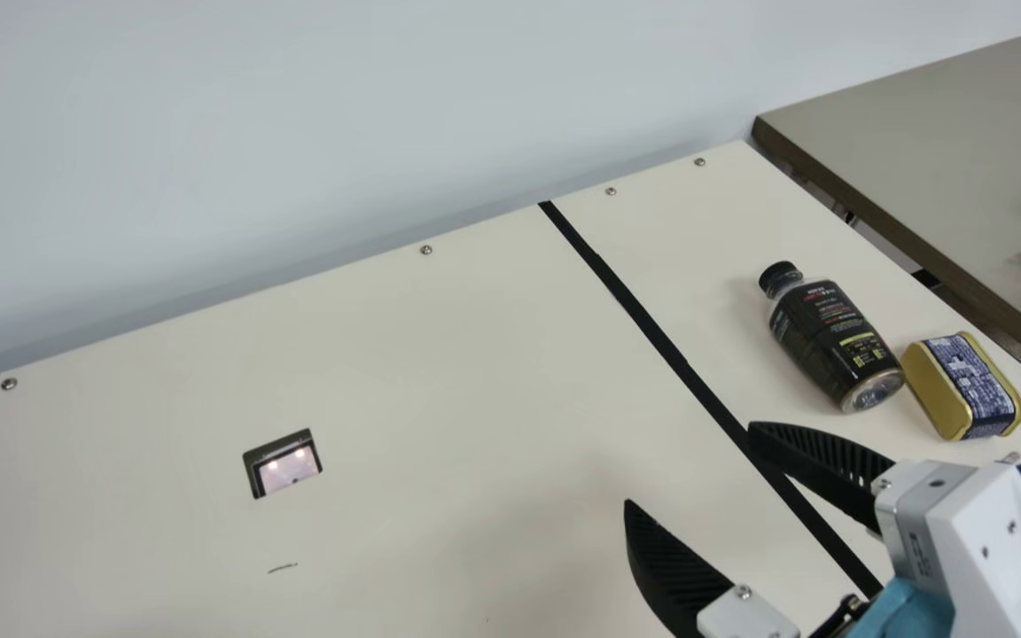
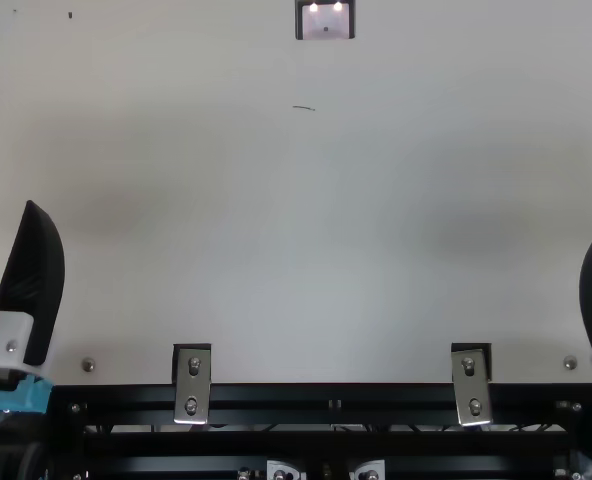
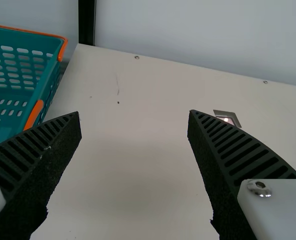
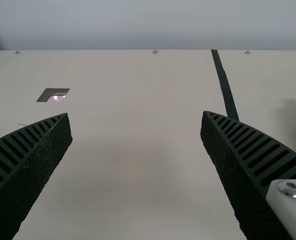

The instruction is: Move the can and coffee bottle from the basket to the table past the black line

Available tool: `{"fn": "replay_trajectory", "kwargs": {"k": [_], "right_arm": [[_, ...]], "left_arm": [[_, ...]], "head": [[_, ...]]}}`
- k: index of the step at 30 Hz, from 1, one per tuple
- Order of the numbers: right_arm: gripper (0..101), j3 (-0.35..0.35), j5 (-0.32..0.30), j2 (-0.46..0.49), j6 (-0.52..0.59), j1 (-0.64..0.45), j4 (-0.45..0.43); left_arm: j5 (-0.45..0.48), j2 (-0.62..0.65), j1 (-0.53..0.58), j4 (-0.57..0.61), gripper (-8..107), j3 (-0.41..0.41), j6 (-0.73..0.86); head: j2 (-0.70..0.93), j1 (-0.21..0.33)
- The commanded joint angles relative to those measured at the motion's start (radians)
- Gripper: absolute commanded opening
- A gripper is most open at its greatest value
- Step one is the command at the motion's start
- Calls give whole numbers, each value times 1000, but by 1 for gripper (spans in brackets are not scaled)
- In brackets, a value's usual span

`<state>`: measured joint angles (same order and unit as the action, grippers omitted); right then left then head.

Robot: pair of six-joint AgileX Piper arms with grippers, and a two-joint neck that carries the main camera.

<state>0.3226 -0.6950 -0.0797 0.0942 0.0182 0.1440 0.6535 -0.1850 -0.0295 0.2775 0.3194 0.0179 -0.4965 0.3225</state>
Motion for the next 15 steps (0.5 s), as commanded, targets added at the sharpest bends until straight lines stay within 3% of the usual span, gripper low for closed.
{"fn": "replay_trajectory", "kwargs": {"k": [1, 15], "right_arm": [[101, 0, 0, 0, 0, 0, 0], [101, 0, -1, 0, 0, 0, 0]], "left_arm": [[0, 0, 0, 0, 90, 0, 0], [0, 0, 0, 0, 90, 0, 0]], "head": [[18, 20], [18, 20]]}}
